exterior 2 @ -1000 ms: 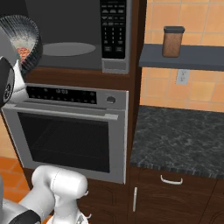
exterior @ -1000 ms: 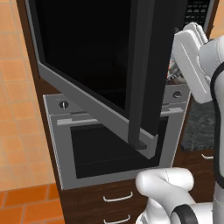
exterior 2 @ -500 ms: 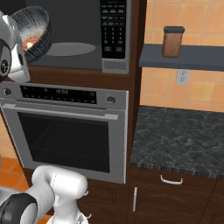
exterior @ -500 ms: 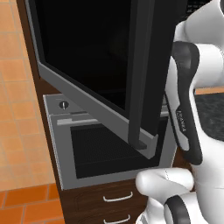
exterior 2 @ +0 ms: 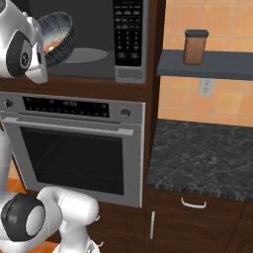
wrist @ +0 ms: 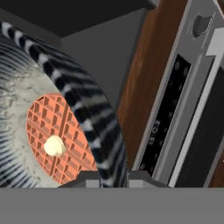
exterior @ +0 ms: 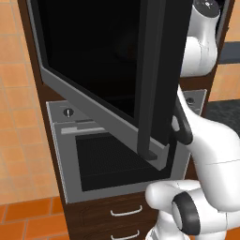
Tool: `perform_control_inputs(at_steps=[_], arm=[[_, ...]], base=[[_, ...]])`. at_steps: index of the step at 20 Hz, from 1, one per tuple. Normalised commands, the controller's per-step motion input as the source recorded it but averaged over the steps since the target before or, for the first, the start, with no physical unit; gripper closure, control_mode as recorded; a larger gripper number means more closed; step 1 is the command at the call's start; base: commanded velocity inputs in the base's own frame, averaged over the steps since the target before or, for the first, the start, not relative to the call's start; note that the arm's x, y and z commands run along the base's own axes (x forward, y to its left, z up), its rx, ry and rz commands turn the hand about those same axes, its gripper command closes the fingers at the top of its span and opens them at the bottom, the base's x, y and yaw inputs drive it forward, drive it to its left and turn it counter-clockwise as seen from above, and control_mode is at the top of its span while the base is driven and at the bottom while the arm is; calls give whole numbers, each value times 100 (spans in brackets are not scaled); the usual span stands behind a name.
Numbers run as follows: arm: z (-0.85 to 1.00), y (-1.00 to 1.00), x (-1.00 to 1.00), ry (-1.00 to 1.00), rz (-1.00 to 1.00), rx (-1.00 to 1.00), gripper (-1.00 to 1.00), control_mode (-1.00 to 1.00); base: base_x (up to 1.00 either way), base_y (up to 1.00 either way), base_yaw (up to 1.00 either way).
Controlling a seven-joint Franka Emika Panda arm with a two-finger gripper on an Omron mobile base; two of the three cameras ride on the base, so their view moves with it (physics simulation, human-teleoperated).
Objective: Open the microwave, place the bowl with waffle inside the microwave, then close the microwave door and turn it on.
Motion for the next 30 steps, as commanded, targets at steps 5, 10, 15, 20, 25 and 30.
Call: perform_control_inputs(at_steps=[5, 10, 15, 20, 25, 30], arm=[[0, 0, 56, 14, 5, 0, 100, -100], [0, 12, 74, 1, 3, 0, 100, -100], [0, 33, 79, 4, 0, 0, 100, -100], [-1, 24, 79, 7, 0, 0, 100, -100], [0, 1, 55, 1, 0, 0, 100, -100], [-11, 0, 28, 10, 0, 0, 100, -100]], base=[[0, 0, 0], [0, 0, 0], [0, 0, 0], [0, 0, 0], [0, 0, 0], [0, 0, 0]])
